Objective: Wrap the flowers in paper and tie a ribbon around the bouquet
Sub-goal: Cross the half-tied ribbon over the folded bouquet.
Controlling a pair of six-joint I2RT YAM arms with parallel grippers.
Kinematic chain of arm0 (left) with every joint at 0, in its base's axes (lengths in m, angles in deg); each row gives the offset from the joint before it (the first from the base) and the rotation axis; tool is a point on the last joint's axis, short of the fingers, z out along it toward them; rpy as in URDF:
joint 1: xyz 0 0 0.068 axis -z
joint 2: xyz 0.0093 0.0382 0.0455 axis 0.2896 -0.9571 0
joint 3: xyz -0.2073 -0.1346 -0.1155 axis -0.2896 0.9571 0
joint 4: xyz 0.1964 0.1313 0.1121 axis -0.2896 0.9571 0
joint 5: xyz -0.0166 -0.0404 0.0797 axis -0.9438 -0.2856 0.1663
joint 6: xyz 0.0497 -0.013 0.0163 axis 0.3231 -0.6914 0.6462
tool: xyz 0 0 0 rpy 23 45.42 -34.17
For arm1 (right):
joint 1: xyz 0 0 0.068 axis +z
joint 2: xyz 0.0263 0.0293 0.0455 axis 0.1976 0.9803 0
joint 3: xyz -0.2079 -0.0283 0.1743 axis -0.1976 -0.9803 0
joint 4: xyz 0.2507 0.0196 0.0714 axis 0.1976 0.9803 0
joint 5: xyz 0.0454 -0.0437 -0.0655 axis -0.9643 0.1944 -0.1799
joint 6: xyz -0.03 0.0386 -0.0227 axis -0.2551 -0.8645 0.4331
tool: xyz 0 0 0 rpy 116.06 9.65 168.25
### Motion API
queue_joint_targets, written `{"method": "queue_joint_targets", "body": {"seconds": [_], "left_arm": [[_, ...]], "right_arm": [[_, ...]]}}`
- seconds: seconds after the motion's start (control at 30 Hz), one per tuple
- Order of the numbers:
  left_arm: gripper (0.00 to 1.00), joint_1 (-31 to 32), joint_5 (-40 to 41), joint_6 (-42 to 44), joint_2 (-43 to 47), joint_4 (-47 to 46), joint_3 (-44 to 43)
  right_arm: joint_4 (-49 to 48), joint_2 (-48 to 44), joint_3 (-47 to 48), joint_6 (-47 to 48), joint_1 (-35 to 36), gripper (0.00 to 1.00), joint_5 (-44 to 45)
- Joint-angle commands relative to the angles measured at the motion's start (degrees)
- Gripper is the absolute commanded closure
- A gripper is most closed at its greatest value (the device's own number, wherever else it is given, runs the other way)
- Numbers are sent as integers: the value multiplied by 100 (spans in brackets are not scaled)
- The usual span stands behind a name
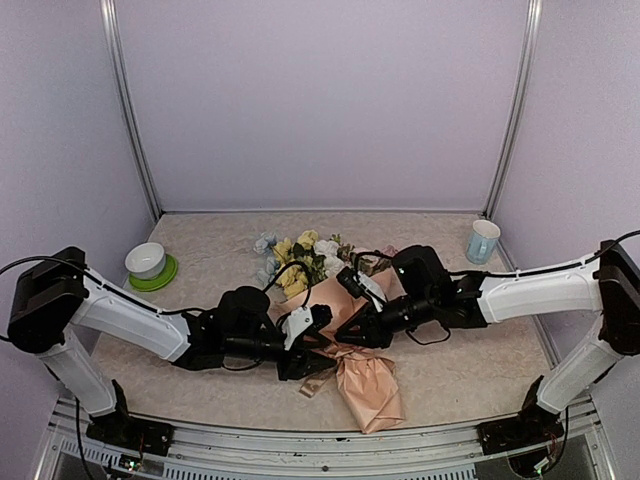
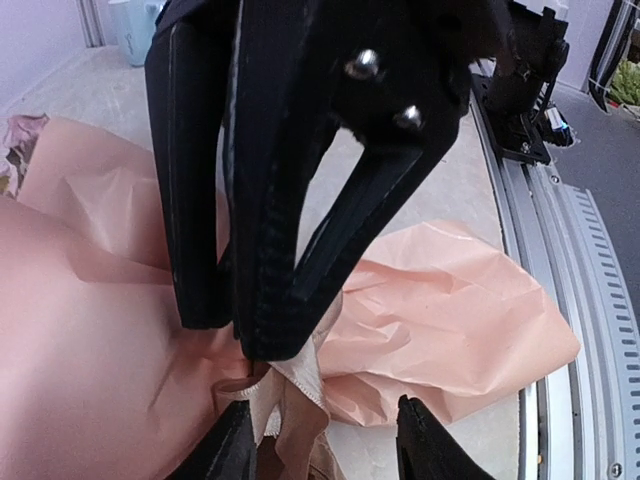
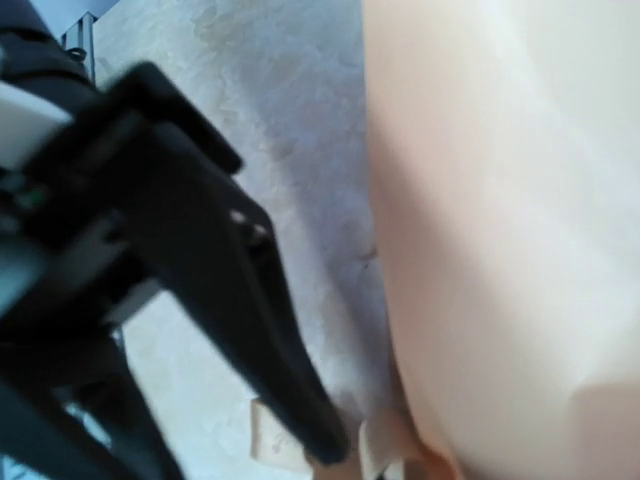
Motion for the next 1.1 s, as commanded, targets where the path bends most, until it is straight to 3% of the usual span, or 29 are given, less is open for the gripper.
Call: {"method": "queue_joint_targets", "body": {"seconds": [0.0,0.37,0.53,0.7,0.97,1.07], "left_arm": [[51,27,153,-13,293,-43,187],[47,137,958,-1356,1539,505,1167],[46,387,1370,-1878,1432,1199,1126],[45,597,1814,-1622,932,2007,628],[42,706,1529,-967,487,1717,427],[42,741,1374,-807,255,1796,268]], "right_arm": [[491,207,431,573,-13,76,157],[1220,646,1006,1133,137,72,442],[1442,851,1235,1322,241,72,524],[1663,1055,1403,1422,282,74,617],[1710,1265,1438,1413,296,70,652],[1704,1301,1441,1381,293,73,612]]}}
